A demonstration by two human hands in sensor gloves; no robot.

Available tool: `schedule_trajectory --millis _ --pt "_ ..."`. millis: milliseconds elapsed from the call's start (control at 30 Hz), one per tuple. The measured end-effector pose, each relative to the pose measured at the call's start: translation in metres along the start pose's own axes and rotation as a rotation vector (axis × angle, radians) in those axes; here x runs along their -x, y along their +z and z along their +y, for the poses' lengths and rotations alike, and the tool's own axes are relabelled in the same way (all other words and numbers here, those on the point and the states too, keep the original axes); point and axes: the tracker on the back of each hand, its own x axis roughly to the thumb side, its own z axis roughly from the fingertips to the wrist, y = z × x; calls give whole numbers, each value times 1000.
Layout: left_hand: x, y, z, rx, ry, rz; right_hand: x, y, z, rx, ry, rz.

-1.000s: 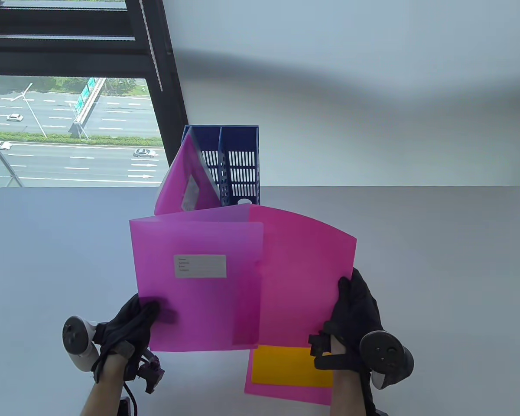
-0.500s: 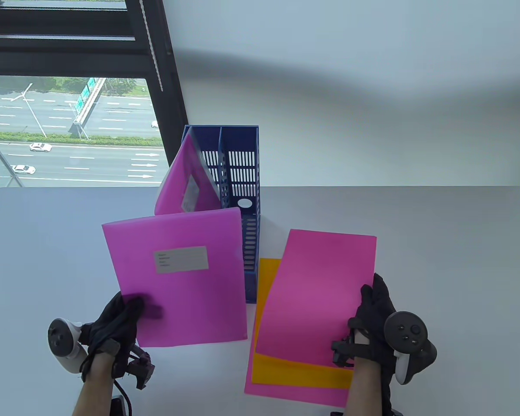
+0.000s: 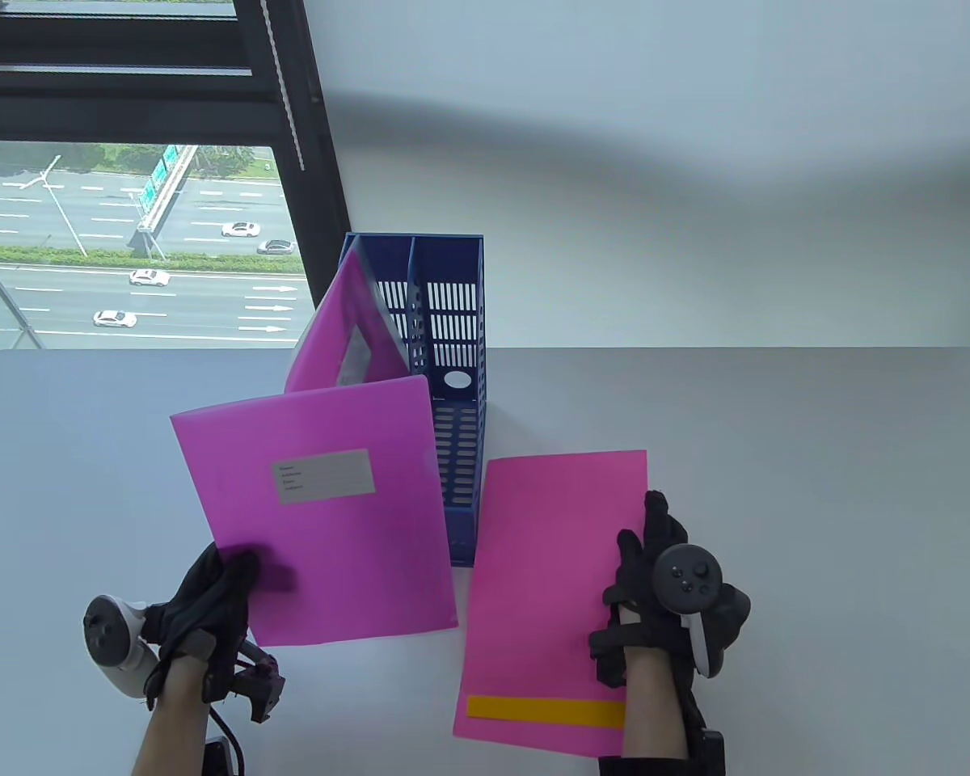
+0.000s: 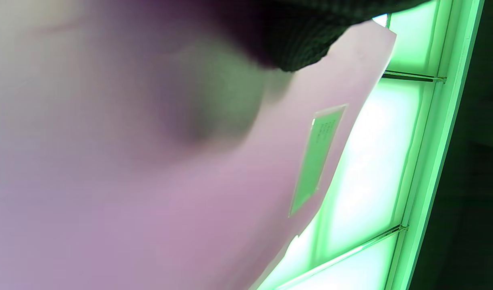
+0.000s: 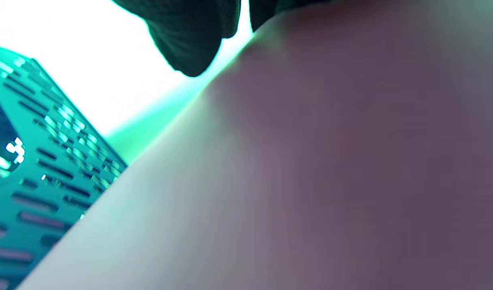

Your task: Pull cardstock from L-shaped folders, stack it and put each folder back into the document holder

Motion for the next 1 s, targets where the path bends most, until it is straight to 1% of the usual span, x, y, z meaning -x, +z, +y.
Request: schedule_trajectory --millis 100,167,233,267,300,333,367,600,667,700,733,867,933,1000 --pt "0 0 -1 3 -3 2 -6 -1 15 -147 90 4" --pt "0 0 -1 5 -5 2 -7 -2 28 -282 190 26" --pt "1 0 -1 9 -6 1 -5 -4 46 -454 326 91" --pt "1 0 -1 10 -7 0 -5 -4 47 -469 335 98" --pt "1 0 -1 15 -10 1 -6 -3 48 -409 286 72" --pt "2 0 -2 18 -10 1 -6 -4 49 -401 265 73" --pt "2 0 -2 22 -13 2 -6 -4 50 -425 272 80" --pt "3 0 -3 29 -18 2 -7 -2 49 -405 278 56" --pt "3 0 -3 31 -17 1 -12 1 45 -337 247 24" --pt "3 0 -4 31 -17 -1 -18 4 41 -267 228 -13" --pt "3 0 -4 32 -16 -2 -22 6 39 -236 214 -36" --pt "3 0 -4 36 -14 -7 -47 22 26 -88 134 -197" --pt "4 0 -5 40 -14 -8 -57 31 22 -41 64 -273" --pt "4 0 -4 45 -15 -10 -65 39 21 -20 -23 -335"
